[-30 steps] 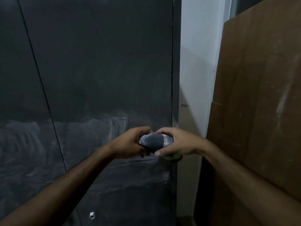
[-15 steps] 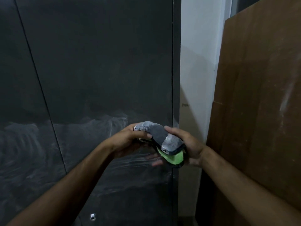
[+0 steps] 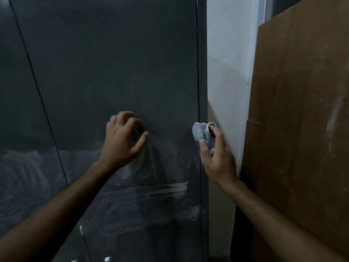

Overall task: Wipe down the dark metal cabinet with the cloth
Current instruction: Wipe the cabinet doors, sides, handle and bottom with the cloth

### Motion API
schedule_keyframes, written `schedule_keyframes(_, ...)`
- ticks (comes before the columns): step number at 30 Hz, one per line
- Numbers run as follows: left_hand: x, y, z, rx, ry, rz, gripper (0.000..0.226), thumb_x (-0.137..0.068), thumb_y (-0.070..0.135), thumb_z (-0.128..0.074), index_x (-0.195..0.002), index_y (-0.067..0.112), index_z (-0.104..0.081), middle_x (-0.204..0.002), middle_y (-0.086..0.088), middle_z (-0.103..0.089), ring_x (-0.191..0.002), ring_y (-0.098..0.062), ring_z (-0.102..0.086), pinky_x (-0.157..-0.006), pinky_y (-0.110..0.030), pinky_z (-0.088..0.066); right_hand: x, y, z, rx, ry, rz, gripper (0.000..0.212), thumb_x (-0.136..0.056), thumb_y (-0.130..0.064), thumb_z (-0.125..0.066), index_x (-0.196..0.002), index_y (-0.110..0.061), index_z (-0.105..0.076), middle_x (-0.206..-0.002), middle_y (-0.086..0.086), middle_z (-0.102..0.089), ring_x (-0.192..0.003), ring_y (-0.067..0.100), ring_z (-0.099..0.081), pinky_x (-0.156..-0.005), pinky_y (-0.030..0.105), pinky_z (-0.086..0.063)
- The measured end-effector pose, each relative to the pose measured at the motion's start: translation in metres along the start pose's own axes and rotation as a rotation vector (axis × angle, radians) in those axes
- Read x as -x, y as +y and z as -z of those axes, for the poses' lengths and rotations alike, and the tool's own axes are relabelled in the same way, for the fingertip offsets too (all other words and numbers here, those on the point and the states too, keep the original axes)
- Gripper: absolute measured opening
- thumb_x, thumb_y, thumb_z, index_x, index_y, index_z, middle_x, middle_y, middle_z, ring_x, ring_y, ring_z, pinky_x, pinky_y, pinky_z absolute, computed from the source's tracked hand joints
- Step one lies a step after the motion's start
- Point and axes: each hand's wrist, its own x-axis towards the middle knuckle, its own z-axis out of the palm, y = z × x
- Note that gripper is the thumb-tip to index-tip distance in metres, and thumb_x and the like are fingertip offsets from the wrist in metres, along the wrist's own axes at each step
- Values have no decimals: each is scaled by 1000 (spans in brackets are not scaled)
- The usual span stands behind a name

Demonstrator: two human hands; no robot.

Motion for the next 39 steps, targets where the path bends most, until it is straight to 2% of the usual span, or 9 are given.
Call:
schedule_keyframes(4, -15, -44, 7, -304, 126, -39, 56, -98, 55, -55, -139, 17, -55, -154, -14, -43, -144, -38, -39, -120, -52, -25, -34, 6, -31, 339, 101, 307, 42, -103, -43, -45, -139, -20, -41, -129, 14, -48, -105, 31, -51, -84, 47, -48)
schedule_keyframes(8, -13, -79, -1, -408, 123, -165, 68, -102, 56, -47, -153, 11, -47, -166, -19, -33, -155, -39, -29, -127, -59, -20, -35, 6, -73, 458, 206, 452, 33, -97, -31, -62, -126, -21, -48, -132, 16, -41, -102, 36, -49, -81, 45, -40)
schedule_keyframes(12, -9, -94, -7, -431, 148, -239, 72, -104, 57, -45, -160, 14, -39, -172, -16, -23, -159, -37, -22, -129, -59, -16, -3, 42, -63, 566, -7, 767, 34, -89, -25, -73, -118, -24, -55, -130, 14, -45, -98, 35, -58, -80, 45, -41)
schedule_keyframes(15, -9, -96, -10, -444, 162, -245, 74, -103, 58, -45, -162, 14, -36, -173, -16, -21, -160, -36, -20, -129, -59, -15, -30, 46, -38, 524, 81, 681, 22, -100, -37, -58, -116, -23, -60, -131, 12, -48, -103, 37, -55, -83, 47, -41)
schedule_keyframes(19, -10, -99, -11, -444, 166, -254, 75, -102, 58, -46, -162, 15, -35, -173, -16, -20, -160, -36, -19, -129, -59, -16, -58, -1, -70, 427, 214, 584, 25, -100, -35, -60, -115, -16, -63, -128, 13, -54, -103, 35, -52, -82, 44, -39)
schedule_keyframes(25, -10, -99, -11, -450, 168, -256, 76, -102, 59, -47, -164, 17, -32, -173, -15, -20, -161, -35, -18, -129, -59, -16, -14, 9, -73, 412, -68, 846, 20, -99, -29, -64, -100, -12, -74, -114, 14, -69, -80, 33, -65, -69, 40, -45)
schedule_keyframes(31, -10, -100, -10, -457, 153, -252, 69, -106, 54, -41, -164, 17, -32, -172, -17, -23, -161, -35, -17, -129, -59, -17, -73, -27, -93, 337, 197, 637, 27, -98, -21, -62, -124, -15, -67, -122, 16, -57, -93, 35, -55, -74, 43, -38)
schedule_keyframes(36, -10, -94, -6, -443, 146, -247, 64, -108, 49, -40, -162, 16, -35, -170, -18, -27, -161, -34, -17, -128, -60, -19, -23, -12, -113, 320, -144, 960, 20, -99, -18, -63, -118, -18, -68, -116, 18, -64, -83, 32, -57, -70, 42, -40)
schedule_keyframes(39, -12, -94, -7, -451, 144, -244, 64, -108, 49, -40, -163, 17, -34, -171, -18, -26, -162, -31, -13, -129, -58, -17, -44, -2, -97, 345, -122, 979, 21, -100, -18, -62, -120, -16, -64, -119, 18, -59, -86, 33, -54, -72, 43, -39)
